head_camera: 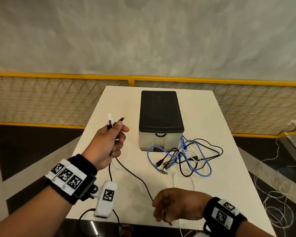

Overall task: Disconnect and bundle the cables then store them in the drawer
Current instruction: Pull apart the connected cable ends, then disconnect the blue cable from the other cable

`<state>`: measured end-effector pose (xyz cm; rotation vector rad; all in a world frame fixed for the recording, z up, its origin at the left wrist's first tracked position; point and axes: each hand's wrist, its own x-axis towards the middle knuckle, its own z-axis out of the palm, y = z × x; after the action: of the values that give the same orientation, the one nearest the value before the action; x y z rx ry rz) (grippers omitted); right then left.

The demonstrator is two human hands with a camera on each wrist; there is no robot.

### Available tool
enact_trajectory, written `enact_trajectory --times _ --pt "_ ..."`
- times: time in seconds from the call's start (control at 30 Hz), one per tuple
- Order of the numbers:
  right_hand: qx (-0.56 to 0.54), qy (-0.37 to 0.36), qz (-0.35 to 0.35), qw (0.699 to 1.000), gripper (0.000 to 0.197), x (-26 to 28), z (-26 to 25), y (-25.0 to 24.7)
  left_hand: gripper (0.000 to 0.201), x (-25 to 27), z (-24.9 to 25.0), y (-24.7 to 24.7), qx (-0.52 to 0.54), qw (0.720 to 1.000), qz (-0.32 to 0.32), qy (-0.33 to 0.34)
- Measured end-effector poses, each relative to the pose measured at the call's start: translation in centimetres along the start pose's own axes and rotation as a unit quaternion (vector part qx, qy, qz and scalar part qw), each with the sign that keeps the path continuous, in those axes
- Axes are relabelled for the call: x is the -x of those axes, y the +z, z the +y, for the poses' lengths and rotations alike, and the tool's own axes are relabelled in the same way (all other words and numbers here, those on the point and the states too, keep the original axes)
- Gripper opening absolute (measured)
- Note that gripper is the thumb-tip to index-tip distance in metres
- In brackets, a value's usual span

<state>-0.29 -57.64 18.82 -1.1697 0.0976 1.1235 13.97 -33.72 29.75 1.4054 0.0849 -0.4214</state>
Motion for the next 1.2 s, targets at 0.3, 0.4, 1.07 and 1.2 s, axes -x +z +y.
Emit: enact_trajectory --times 0.3,0.4,1.07,1.2 --pt "0.316 -0.035 0.483 0.816 0.024 -4.5 -0.5 -4.1 0.021 2.2 -0.3 -1.8 -0.024 0.987 -0.122 -0.097" --pt "0.465 0.011 0.469 0.751 0.043 -7.4 -0.5 -5.5 0.023 2.6 -0.5 -1.3 -0.03 0.989 -0.12 -0.084" --pt "0.564 -0.162 0.313 0.747 0.008 6.4 -19.8 3.3 0.034 -0.5 -1.5 5.6 -0.091 0.974 -0.205 0.035" --pt "0.433 -0.222 0.384 0.785 0.012 6.6 -21.1 2.5 0.036 0.2 -0.9 7.4 -0.014 0.978 -0.205 0.019"
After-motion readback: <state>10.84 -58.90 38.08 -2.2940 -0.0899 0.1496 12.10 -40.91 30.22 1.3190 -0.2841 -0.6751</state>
